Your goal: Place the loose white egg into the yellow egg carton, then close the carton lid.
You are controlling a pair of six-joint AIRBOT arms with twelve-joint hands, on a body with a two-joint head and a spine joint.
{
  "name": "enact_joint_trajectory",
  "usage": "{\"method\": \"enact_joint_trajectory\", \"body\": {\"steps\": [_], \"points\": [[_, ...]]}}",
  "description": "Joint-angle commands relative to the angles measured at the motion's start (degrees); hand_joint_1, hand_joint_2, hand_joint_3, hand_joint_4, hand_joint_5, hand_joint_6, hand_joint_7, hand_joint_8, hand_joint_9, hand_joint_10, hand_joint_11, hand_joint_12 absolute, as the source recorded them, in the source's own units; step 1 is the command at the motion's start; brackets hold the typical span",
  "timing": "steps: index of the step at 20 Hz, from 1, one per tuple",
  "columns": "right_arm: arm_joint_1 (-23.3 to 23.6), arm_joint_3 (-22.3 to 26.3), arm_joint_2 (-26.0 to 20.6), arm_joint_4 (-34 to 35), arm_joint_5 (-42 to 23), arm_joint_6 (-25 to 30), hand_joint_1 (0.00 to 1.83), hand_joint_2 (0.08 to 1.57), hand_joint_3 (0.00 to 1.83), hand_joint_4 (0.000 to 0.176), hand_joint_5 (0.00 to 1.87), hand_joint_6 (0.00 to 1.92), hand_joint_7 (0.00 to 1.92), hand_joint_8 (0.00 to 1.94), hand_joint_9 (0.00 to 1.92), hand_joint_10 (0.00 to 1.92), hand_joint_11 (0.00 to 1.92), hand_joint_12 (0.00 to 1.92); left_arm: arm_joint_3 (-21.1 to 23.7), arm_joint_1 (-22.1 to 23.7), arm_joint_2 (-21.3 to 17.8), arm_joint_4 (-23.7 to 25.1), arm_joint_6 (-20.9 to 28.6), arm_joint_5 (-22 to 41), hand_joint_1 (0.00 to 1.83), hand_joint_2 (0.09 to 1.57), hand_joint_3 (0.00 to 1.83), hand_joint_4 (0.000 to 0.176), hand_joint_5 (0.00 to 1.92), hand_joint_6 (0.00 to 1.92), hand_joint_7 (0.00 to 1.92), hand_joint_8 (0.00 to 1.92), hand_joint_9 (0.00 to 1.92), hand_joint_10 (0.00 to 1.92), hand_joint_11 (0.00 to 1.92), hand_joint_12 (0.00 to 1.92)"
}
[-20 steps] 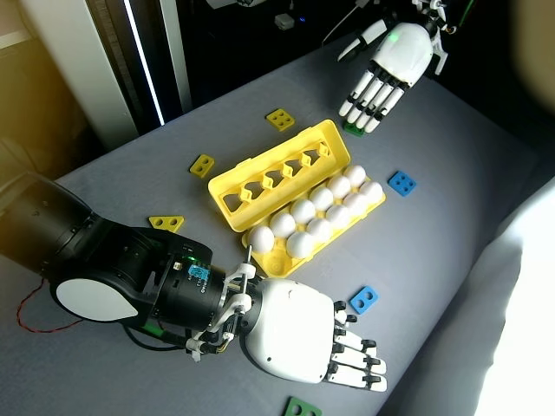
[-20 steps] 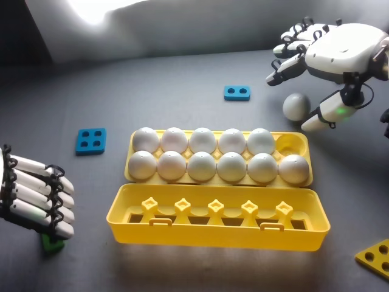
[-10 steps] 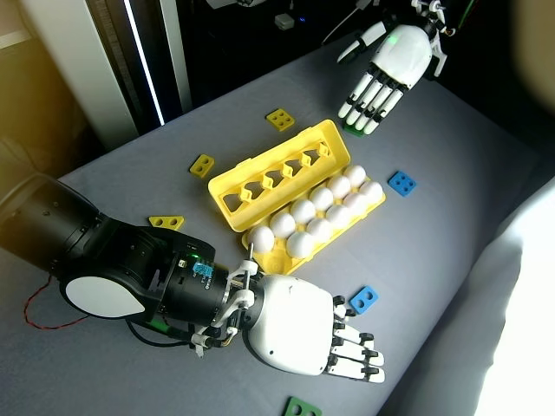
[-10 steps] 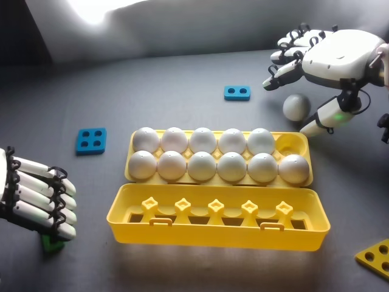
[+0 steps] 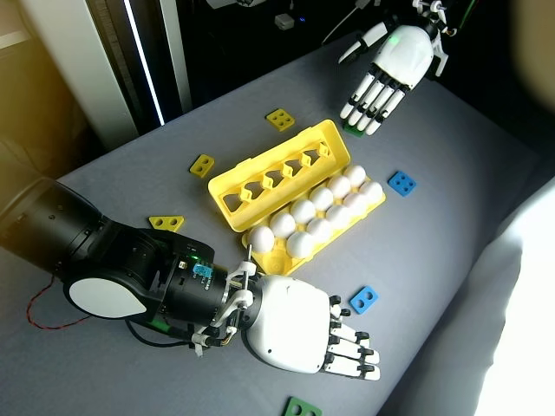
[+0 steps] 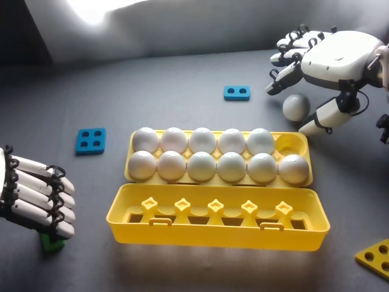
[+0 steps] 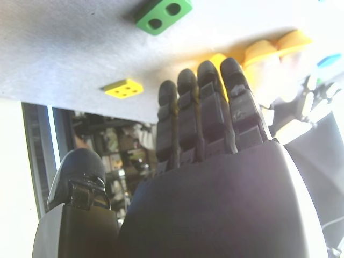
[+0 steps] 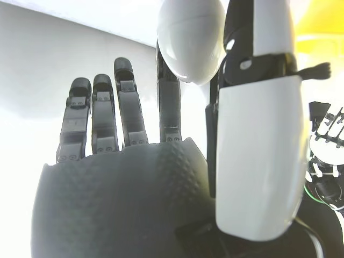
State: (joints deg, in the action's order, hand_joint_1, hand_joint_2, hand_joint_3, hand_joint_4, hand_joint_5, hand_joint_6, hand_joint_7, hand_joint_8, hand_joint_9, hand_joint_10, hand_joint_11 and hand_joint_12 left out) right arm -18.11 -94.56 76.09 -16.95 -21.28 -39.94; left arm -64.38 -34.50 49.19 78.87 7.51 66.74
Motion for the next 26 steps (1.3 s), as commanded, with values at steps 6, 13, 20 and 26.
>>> {"method": "enact_joint_trajectory", "body": {"steps": [6, 13, 20, 26], "points": [[0.11, -0.70, -0.64, 1.15, -6.21, -0.09, 0.96, 0.87, 0.00, 0.142, 0.64, 0.01, 0.20, 0.00, 0.00, 0.00, 0.00, 0.00, -0.41, -0.13, -0.42, -3.40, 0.03, 3.29, 0.00, 1.23, 0.00, 0.000, 0.29, 0.00, 0.28, 0.01, 0.21, 0.00, 0.00, 0.36], [0.11, -0.71, -0.66, 1.14, -6.21, -0.09, 0.92, 0.88, 0.00, 0.155, 0.74, 0.03, 0.26, 0.01, 0.00, 0.00, 0.00, 0.00, -0.46, -0.16, -0.37, -3.38, 0.02, 3.29, 0.00, 1.23, 0.00, 0.000, 0.29, 0.00, 0.28, 0.01, 0.22, 0.01, 0.00, 0.41], [0.12, -0.83, -0.70, 1.13, -6.22, -0.26, 1.08, 0.97, 0.01, 0.167, 1.23, 0.36, 0.36, 0.00, 0.01, 0.00, 0.00, 0.00, -0.46, -0.16, -0.36, -3.38, 0.02, 3.29, 0.00, 1.23, 0.00, 0.000, 0.32, 0.01, 0.30, 0.00, 0.24, 0.01, 0.00, 0.46], [0.97, -0.79, -0.87, 1.05, -6.24, -0.24, 1.09, 1.01, 0.00, 0.176, 1.22, 0.57, 0.36, 0.00, 0.05, 0.01, 0.00, 0.00, -0.47, -0.16, -0.35, -3.38, 0.03, 3.29, 0.00, 1.23, 0.00, 0.000, 0.32, 0.00, 0.28, 0.00, 0.22, 0.00, 0.00, 0.43]]}}
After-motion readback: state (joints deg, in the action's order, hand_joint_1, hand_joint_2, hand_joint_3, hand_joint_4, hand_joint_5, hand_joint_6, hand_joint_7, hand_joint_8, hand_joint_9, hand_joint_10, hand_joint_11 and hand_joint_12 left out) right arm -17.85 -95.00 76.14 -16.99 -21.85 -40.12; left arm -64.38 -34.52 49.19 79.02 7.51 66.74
